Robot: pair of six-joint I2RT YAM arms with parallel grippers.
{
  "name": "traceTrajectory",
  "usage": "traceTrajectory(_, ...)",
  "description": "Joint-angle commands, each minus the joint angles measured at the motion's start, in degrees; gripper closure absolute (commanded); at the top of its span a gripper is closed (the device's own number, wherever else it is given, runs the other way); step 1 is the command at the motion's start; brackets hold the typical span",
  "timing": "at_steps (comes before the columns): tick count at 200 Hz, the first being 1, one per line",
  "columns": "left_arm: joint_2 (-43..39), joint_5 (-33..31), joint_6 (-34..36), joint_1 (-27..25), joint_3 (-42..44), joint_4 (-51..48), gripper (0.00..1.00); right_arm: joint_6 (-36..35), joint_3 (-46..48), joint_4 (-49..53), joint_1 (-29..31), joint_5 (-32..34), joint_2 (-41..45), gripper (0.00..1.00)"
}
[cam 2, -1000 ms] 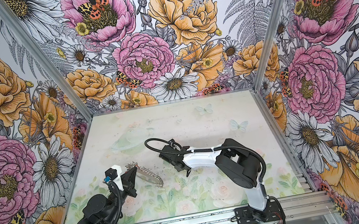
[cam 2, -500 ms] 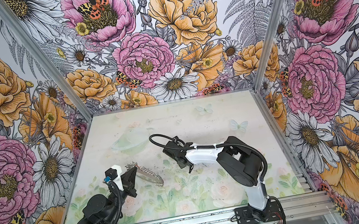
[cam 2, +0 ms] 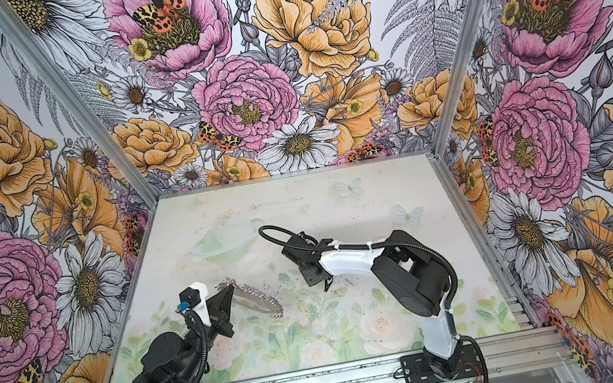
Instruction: Put the keys on the keyring
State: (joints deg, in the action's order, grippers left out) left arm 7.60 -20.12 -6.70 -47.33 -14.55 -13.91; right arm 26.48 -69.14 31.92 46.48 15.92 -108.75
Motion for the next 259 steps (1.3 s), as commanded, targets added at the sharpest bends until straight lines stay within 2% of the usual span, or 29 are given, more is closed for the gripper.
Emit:
traceTrajectory(1,-0.4,0.7,0.4,0.6,0.2,3.7,1.0,-1.6,-2.3,-0.6,-0.7,-1.7,0.9,0.77)
traceTrajectory(39,-0.3,0.7,0.4,0.6,0.3,3.7,1.0,-2.4,-3.8,-0.5,-0.8,-4.2,-0.4,0.76)
traceTrajectory(51,-0.3,0.6,0.4,0.6,0.3,3.7,1.0,-2.5,-4.1,-0.5,-2.4,-4.7,-0.6,0.78)
traceTrajectory(132,-0.3,0.6,0.4,0.6,0.3,3.7,1.0,-3.0,-4.5,0.2,-2.6,-5.4,-1.7,0.84)
traceTrajectory(188,-0.3,0.6,0.4,0.6,0.3,3.7,1.0,-3.4,-5.0,0.8,-2.6,-6.8,-2.5,0.81)
traceTrajectory(235,0.0,0.6,0.5,0.7,0.3,3.9,1.0,-3.3,-4.6,0.6,-2.7,-6.4,-0.8,0.93)
traceTrajectory(259,0.2,0.5,0.5,0.7,0.3,4.1,1.0,-3.0,-4.2,0.5,-2.6,-7.1,1.1,0.96)
